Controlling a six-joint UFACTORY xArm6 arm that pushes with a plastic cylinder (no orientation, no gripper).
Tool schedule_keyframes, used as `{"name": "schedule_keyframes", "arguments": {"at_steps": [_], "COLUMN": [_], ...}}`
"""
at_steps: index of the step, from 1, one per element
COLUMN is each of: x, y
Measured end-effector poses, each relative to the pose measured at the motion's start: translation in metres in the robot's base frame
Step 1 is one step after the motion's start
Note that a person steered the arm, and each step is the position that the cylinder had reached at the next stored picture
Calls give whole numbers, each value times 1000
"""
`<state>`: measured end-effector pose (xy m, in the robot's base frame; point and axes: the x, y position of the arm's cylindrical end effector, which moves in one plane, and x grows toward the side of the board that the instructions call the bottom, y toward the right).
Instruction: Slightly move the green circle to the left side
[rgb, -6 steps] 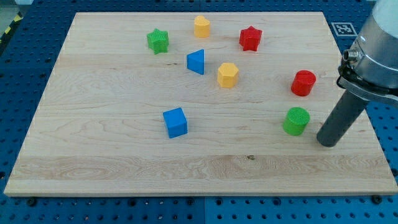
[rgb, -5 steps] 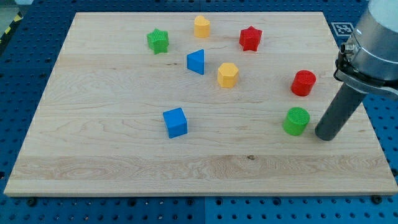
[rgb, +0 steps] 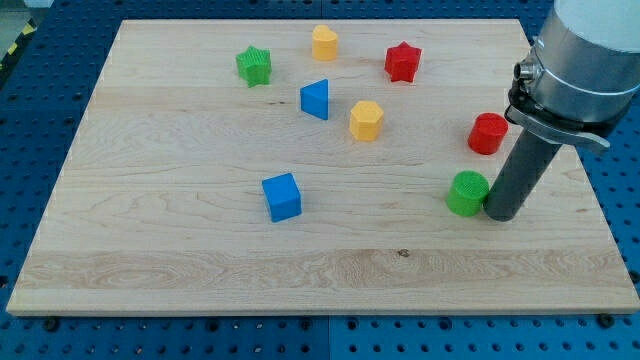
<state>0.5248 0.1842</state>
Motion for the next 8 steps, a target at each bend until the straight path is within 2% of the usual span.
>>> {"name": "schedule_keyframes", "arguments": {"at_steps": [4,8], "x": [-14,-14], "y": [-5,-41]}}
